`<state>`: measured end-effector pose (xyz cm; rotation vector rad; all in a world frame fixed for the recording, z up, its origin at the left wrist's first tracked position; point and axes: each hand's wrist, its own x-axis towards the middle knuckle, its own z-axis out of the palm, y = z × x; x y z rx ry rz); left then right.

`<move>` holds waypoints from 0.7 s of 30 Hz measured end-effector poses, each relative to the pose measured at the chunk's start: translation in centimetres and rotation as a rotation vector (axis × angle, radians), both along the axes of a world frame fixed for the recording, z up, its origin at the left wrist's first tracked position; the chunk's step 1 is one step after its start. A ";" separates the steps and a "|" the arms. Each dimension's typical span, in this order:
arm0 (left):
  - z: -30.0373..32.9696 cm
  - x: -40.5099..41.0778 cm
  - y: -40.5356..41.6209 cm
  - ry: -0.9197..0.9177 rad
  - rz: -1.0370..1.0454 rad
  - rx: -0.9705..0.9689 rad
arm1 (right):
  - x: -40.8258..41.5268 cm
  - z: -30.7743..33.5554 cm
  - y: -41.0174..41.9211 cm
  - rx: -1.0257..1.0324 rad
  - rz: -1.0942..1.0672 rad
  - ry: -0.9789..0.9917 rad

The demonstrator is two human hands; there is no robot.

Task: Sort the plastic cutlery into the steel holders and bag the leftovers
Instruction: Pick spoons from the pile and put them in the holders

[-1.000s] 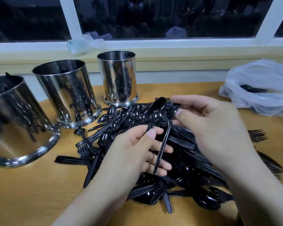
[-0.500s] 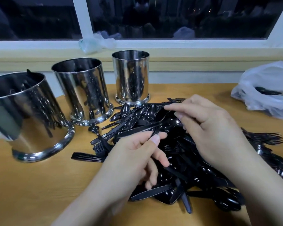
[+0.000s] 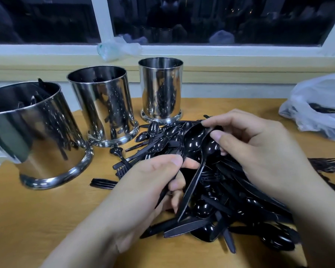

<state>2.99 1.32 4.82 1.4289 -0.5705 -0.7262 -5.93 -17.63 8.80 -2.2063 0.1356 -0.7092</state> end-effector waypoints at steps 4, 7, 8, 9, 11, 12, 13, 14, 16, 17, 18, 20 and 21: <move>0.3 -0.7 -0.2 0.009 -0.005 0.023 | 0.7 -0.7 0.5 0.099 -0.057 -0.100; 0.8 -1.0 -0.2 0.069 -0.009 -0.015 | 0.8 -0.8 0.9 0.172 -0.061 -0.136; 1.0 -1.1 -0.2 0.079 -0.015 -0.018 | 0.8 -0.8 1.0 0.165 -0.068 -0.139; 1.2 -1.2 -0.2 0.073 -0.026 -0.007 | 0.8 -0.8 1.1 0.130 -0.080 -0.142; 1.4 -1.3 -0.1 0.059 -0.049 0.022 | 1.0 -0.9 1.2 0.033 -0.107 -0.140; 1.6 -1.4 0.0 0.069 -0.055 0.024 | 1.1 -1.0 1.3 0.008 -0.116 -0.141; 1.8 -1.5 0.0 0.079 -0.063 0.026 | 1.3 -1.2 1.3 -0.008 -0.123 -0.141; 2.1 -1.6 0.0 0.074 -0.068 0.038 | 1.3 -1.3 1.3 -0.029 -0.131 -0.143; 2.3 -1.8 -0.2 0.019 -0.046 0.067 | 1.3 -1.2 1.2 -0.080 -0.150 -0.144; 2.2 -1.7 -0.2 -0.006 -0.004 0.064 | 1.2 -1.1 0.9 -0.091 -0.169 -0.142; 2.1 -1.4 -0.2 -0.027 0.054 0.052 | 1.0 -0.9 0.4 -0.080 -0.199 -0.143; 1.5 -0.5 0.1 -0.118 0.152 0.055 | 0.5 -0.6 -1.1 -0.039 -0.269 -0.142; 1.2 -0.1 0.2 -0.168 0.181 0.067 | 0.3 -0.5 -1.9 -0.037 -0.298 -0.114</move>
